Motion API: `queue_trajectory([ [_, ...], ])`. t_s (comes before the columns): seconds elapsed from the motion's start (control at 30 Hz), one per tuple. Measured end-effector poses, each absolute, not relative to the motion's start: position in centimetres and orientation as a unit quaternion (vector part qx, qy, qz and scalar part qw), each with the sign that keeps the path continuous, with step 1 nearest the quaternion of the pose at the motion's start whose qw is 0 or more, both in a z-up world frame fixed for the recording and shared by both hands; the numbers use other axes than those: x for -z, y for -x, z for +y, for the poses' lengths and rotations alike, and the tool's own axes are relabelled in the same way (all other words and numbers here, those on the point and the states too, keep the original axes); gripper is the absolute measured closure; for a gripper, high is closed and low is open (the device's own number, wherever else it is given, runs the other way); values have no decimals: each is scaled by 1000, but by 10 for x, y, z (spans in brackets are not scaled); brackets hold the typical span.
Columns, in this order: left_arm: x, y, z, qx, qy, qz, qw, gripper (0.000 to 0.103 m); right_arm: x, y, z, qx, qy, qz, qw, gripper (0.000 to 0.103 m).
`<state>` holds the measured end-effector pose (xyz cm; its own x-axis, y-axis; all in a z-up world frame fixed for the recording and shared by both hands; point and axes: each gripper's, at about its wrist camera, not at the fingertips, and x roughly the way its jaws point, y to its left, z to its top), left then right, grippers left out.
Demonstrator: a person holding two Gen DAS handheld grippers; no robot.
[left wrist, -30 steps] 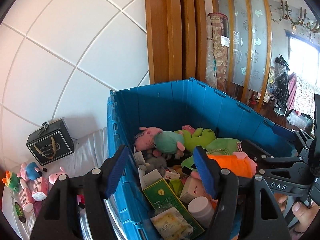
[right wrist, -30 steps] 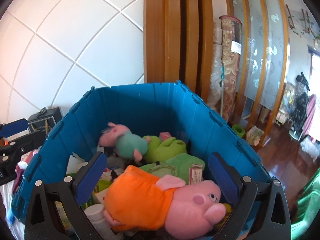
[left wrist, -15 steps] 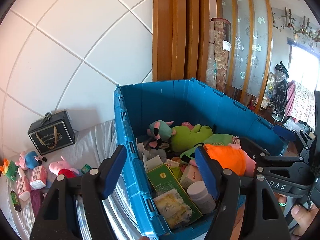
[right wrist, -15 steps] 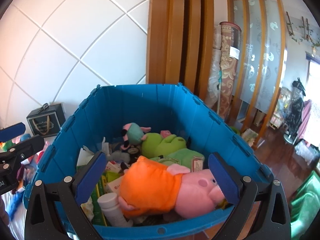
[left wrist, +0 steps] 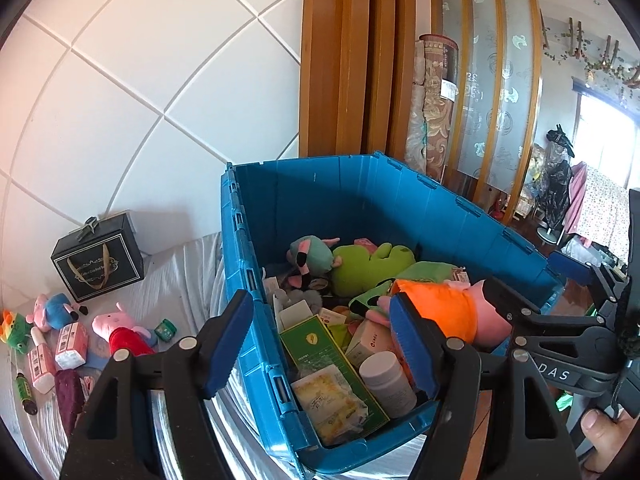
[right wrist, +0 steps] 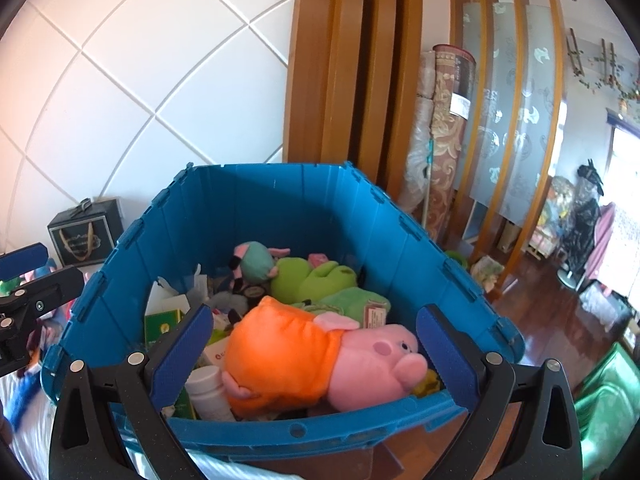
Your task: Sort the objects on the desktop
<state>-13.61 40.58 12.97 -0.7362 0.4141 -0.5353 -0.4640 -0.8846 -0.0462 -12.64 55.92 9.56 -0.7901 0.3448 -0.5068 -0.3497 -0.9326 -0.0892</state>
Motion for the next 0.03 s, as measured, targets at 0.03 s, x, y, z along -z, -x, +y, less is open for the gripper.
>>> queue_trajectory([
  [0.03,-130,136,406,-931,275,45,235,33,-95,127,560,-946,268,5,183,0],
])
